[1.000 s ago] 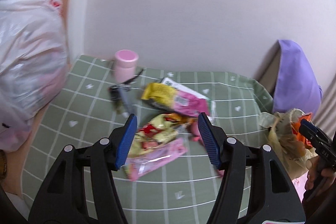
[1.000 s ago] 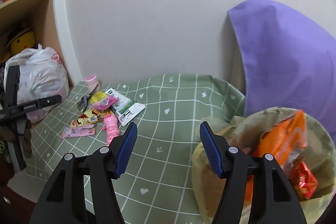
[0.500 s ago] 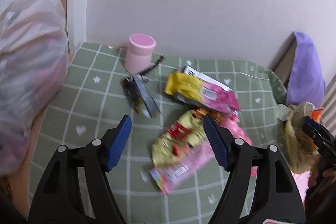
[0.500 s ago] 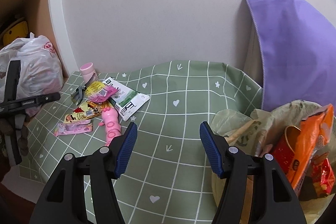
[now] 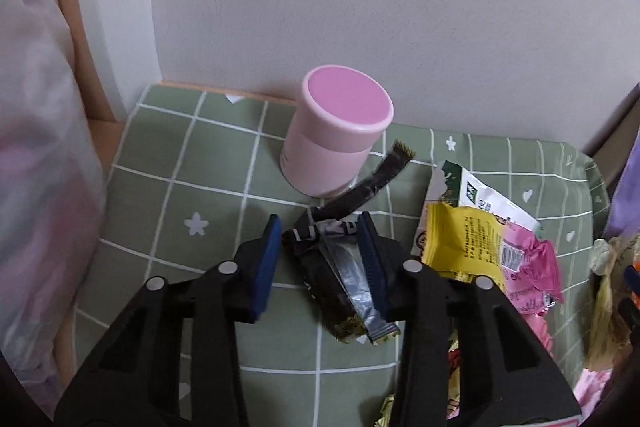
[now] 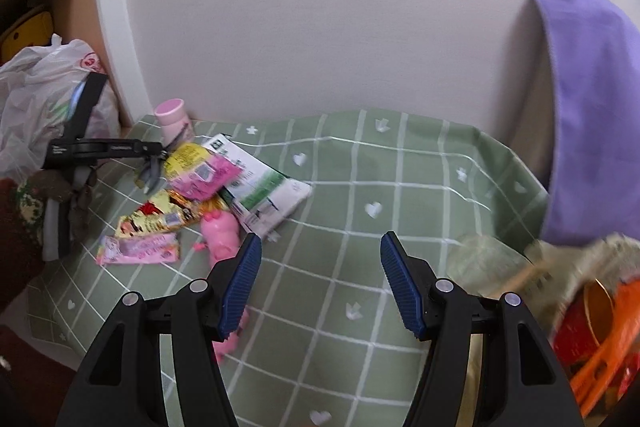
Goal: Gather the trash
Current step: 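Grasp the black wrapper with the left tool while the right tool grasps the yellow-pink pack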
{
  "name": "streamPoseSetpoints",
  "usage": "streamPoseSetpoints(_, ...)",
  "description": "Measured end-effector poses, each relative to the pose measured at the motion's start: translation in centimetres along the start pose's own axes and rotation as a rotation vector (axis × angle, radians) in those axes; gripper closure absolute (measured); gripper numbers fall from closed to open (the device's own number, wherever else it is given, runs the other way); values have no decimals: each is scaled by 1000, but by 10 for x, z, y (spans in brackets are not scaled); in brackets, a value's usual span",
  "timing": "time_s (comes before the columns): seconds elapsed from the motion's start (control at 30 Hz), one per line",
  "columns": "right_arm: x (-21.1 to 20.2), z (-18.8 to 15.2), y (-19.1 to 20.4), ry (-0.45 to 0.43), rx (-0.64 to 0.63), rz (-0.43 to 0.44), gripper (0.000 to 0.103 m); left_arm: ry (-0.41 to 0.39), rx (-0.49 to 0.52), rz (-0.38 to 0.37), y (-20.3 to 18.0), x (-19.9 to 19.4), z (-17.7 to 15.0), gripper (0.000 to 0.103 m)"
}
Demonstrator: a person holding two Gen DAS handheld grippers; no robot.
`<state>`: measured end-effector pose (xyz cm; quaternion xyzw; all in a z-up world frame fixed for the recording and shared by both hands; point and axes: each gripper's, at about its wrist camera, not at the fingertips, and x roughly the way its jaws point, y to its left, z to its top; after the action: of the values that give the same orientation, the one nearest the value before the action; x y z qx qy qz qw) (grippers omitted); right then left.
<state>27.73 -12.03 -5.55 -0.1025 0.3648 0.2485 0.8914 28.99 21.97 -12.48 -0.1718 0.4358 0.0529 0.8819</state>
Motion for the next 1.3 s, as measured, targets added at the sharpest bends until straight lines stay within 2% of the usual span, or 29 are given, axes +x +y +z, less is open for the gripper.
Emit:
streamPoseSetpoints(0.1,14,16,13,-14,-37,47,44,13,11,-16,2,-7,-4,91)
streamPoseSetpoints(0.13,21,21,18,-12,-50,68,44,25,3,-40,3,-10,-7,93)
streamPoseSetpoints(0.23,49,40,37,3,-106,138,44,44,1,-77,3,-22,-22,93)
streamPoseSetpoints(0.43,102,68,74,29,-228,254,44,41,-6,-78,12,-52,-47,93)
streamPoseSetpoints(0.5,120,71,86,55,-288,288,44,23,-17,-74,19,-64,-50,92)
streamPoseSetpoints(0.6,146,69,97,133,-353,326,45,1,-38,-62,29,-79,-53,84)
streamPoseSetpoints(0.67,153,63,97,177,-371,336,56,-13,-40,-49,32,-86,-53,81)
streamPoseSetpoints(0.7,148,61,95,161,-365,348,58,-21,-40,-45,33,-89,-54,80)
streamPoseSetpoints(0.73,146,59,91,171,-347,356,71,-29,-43,-48,35,-91,-54,78)
streamPoseSetpoints(0.87,122,52,69,148,-236,370,87,-27,-37,-72,33,-87,-54,68)
streamPoseSetpoints(1.07,76,41,33,54,-92,271,91,-36,20,-109,16,-68,-43,62)
streamPoseSetpoints(1.17,60,34,15,27,-18,225,91,-51,53,-91,10,-55,-28,62)
streamPoseSetpoints(1.3,45,22,-1,13,43,175,91,-28,55,-75,9,-27,-8,62)
